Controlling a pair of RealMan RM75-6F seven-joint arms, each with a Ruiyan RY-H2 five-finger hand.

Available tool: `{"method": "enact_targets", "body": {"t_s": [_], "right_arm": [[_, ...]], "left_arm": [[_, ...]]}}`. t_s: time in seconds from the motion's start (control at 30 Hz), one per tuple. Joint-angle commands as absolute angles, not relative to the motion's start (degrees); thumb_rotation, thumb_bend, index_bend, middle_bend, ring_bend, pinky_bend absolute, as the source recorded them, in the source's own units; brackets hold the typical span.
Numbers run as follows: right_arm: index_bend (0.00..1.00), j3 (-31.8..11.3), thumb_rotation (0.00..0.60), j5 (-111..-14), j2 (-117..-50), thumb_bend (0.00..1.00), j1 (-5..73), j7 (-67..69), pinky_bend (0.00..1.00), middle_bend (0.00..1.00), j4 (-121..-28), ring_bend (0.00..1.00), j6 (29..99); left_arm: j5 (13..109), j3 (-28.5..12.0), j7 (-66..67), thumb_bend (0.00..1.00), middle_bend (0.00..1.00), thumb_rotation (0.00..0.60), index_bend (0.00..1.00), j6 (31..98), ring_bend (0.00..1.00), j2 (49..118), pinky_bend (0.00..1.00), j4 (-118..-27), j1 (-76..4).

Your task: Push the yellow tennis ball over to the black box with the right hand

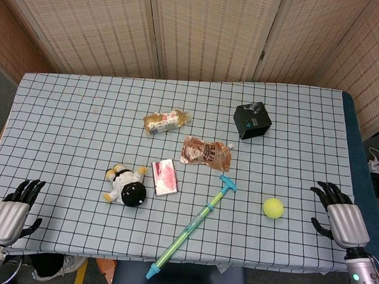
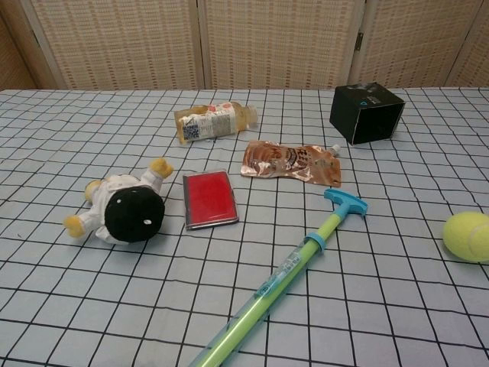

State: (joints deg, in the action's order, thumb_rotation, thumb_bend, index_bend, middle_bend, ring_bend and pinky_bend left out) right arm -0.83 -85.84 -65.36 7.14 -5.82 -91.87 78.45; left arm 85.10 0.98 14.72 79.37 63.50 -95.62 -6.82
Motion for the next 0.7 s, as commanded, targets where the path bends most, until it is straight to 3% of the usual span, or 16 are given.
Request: {"method": "enact_targets", "body": {"t_s": [0.03, 0.53, 0.57, 0.7], "right_arm": [[0.19, -0.87, 0.600, -85.80, -65.47, 0.19, 7.05, -6.21, 0.25, 0.11, -91.84, 0.06, 78.63], [0.19, -0.17, 0.600, -86.85, -65.80, 0.23, 7.44, -6.39, 0.25, 0.11, -90.85, 0.06, 77.80], [0.19, -0.04, 0.600, -87.06, -65.80, 0.29, 7.48, -6.54, 0.25, 0.11, -90.86, 0.06, 77.74], [0.32, 0.26, 0.600, -89.96, -67.61, 0.88, 7.33, -8.97, 0.30, 0.14, -88.99, 0.12, 80.05]], "left_arm": [[84.96, 1.15, 14.52, 0.30, 0.06, 0.600, 0.03, 79.14, 0.03, 63.34, 0.29, -95.72, -6.77], [83.69, 1.37, 16.52, 0.30, 0.08, 0.600, 0.05, 78.48, 0.04, 63.18, 0.29, -97.11, -6.59], [83.66, 1.38, 16.65, 0.30, 0.08, 0.600, 0.05, 78.41, 0.04, 63.18, 0.29, -97.16, -6.62], [83.70, 1.39, 17.21, 0.30, 0.08, 0.600, 0.06, 78.57, 0.04, 63.29, 0.29, -97.29, -6.60]]}}
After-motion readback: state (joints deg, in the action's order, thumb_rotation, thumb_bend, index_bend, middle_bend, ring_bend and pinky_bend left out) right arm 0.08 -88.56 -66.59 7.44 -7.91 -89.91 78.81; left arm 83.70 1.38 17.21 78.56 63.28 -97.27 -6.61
